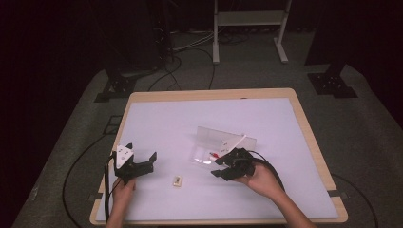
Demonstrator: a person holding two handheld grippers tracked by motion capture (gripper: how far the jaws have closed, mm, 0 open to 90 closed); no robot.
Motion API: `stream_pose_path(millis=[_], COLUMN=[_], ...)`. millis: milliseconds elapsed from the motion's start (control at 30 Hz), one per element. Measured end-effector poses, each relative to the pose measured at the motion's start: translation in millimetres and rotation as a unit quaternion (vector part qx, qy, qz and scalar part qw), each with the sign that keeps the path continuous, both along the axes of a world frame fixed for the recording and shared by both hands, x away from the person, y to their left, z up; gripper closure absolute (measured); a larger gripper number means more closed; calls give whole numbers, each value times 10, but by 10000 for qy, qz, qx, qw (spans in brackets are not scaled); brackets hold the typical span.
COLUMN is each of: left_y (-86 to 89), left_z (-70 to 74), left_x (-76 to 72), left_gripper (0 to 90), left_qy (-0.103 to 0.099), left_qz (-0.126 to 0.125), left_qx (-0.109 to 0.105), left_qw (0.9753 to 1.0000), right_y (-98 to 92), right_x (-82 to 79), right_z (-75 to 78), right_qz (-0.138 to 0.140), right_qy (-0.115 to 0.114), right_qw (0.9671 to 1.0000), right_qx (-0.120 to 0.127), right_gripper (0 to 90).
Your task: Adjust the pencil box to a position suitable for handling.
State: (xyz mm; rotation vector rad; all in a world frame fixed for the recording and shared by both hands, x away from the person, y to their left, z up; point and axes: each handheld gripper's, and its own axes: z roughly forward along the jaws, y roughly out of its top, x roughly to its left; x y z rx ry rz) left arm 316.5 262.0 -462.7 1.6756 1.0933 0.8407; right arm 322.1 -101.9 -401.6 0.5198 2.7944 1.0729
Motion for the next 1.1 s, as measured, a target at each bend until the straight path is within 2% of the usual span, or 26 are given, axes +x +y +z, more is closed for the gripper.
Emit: stream_pose_path(millis=[600,1100], left_y=[5,13], left_z=[1,3], left_x=[0,1], left_gripper=[0,0], left_qy=[4,8], left_qz=[-10,-22], left_qx=[-29,-43], left_qw=[10000,10000], right_y=[333,612], right_x=[-61,-99], right_z=[-6,-48], right_qz=[247,459], right_qy=[15,-18], right_qw=[9997,9989], right_qx=[-2,-125], right_gripper=[480,463])
